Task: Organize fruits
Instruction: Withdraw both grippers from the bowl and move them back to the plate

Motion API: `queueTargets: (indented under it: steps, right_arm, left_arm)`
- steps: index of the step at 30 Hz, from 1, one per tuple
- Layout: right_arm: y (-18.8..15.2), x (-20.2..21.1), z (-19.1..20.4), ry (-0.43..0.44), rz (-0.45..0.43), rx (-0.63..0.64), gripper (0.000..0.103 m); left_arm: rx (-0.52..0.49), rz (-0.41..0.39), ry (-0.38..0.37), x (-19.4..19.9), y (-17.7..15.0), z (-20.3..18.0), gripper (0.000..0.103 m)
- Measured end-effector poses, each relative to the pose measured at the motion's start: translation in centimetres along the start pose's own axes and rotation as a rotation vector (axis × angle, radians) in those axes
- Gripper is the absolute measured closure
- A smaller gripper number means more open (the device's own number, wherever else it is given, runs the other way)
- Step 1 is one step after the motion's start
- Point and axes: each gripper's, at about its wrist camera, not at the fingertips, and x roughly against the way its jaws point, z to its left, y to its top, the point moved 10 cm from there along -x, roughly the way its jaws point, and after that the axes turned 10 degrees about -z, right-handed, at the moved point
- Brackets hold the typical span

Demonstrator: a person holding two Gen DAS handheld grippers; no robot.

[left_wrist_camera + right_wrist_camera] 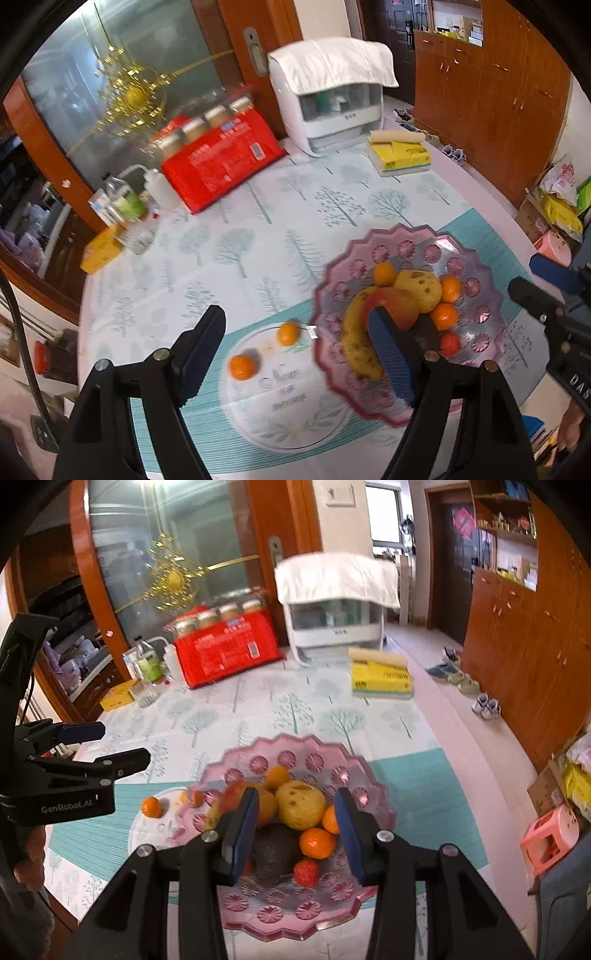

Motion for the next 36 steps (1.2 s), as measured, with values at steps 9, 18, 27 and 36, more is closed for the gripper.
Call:
queueTargets:
  steps: [9,18,27,36]
  right_arm:
    - [1.3,1.5,2.9,0.053,-0.031,0.009,0.060]
    - [2.0,1.6,4.8,0.077,-0.048,-0.001,0.060]
    - [1.5,0.3,8.7,0.068,-0.018,-0.003,0.059]
    - [0.1,-2.3,14.2,0.010,0.035,-0.065,0.059]
  left_arm:
    - [-0.069,-0.036,0.115,4.6,1.2,5.7,0.017]
    - [-0.151,0.006,0.193,6.5,0.4,10.2,0.017]
    - [-0.248,0.006,0.168,5.7,-0.7,13.3,0.015]
    - [-0.282,0.071,-0.007,-0.4,-4.1,15.4,0.015]
